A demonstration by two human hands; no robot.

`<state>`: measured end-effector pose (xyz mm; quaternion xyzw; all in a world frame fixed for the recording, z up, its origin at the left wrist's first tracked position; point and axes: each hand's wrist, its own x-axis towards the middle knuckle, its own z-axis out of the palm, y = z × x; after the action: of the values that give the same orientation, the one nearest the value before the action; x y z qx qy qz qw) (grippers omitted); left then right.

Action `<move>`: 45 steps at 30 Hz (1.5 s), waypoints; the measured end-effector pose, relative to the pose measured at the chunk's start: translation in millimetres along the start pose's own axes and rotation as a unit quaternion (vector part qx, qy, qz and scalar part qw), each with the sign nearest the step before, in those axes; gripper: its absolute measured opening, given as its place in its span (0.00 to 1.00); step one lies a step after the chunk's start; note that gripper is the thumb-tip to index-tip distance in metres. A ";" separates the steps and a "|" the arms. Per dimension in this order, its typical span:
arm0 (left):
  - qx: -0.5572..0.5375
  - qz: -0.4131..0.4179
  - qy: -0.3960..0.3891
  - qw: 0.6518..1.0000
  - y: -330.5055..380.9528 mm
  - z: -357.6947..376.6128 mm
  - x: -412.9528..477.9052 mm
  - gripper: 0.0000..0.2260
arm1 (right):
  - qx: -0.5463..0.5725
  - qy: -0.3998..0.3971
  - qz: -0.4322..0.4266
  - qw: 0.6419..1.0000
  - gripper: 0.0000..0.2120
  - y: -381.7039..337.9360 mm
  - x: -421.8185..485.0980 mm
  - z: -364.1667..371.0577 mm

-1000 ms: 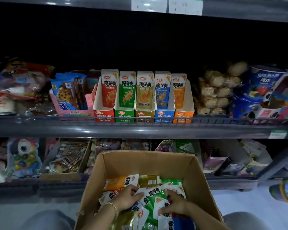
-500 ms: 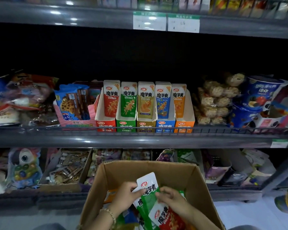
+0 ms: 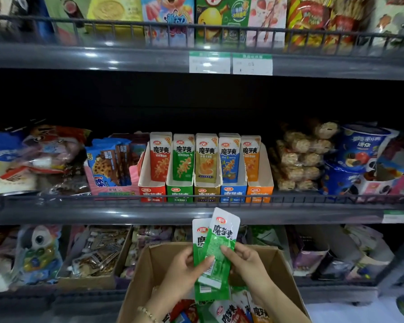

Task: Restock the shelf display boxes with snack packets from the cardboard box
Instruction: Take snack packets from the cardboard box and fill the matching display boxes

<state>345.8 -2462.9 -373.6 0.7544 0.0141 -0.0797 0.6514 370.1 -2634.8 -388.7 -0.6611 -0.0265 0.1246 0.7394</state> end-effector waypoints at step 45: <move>0.033 0.111 -0.071 0.991 58.7 -61.6 11.9 0.20 | -0.185 -0.078 -0.166 0.965 0.27 -119.8 49.7 49.0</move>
<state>371.2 -2412.1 -309.1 0.7651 -0.1180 -0.0606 0.6301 426.0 -2587.6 -271.0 -0.7612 -0.2162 0.0442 0.6098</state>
